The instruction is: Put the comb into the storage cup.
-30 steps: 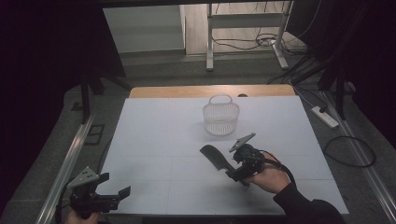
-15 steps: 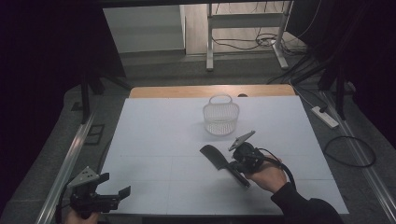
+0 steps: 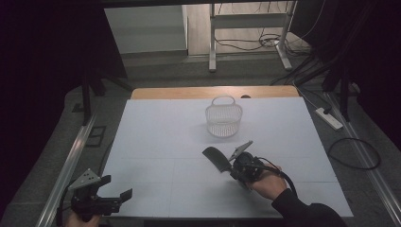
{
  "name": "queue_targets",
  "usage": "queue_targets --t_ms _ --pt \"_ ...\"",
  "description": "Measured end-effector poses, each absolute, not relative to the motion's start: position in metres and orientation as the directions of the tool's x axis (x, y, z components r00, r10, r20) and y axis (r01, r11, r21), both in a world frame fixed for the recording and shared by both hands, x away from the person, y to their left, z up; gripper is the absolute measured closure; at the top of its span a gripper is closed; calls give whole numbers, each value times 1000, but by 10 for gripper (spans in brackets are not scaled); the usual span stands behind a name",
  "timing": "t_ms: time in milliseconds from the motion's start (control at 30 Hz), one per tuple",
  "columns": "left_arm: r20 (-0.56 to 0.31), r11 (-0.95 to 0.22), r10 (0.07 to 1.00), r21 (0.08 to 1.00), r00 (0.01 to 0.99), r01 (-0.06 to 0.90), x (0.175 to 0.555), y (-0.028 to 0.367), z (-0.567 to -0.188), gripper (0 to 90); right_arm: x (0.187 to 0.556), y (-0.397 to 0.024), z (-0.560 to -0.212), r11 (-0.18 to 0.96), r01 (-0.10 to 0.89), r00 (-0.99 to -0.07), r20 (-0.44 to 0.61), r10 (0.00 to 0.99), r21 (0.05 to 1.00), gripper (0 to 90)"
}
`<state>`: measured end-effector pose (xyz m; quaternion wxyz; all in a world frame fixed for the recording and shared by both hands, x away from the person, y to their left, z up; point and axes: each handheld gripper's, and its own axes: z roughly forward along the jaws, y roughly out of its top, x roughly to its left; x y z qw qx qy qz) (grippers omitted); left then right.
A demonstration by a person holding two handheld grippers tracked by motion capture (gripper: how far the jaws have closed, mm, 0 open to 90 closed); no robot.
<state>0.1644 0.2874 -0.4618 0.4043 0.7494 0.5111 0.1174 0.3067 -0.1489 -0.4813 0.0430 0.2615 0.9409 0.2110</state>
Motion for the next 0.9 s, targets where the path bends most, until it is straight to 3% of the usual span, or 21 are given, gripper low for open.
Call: queue_targets --t_ms 367,900 --pt "-239 -151 859 726 453 670 164 288 -462 7 301 -149 -498 801 480 -863 29 505 357 892" --pt "-243 -148 859 726 452 672 165 288 -462 8 309 -161 -498 788 511 -843 22 537 344 892"
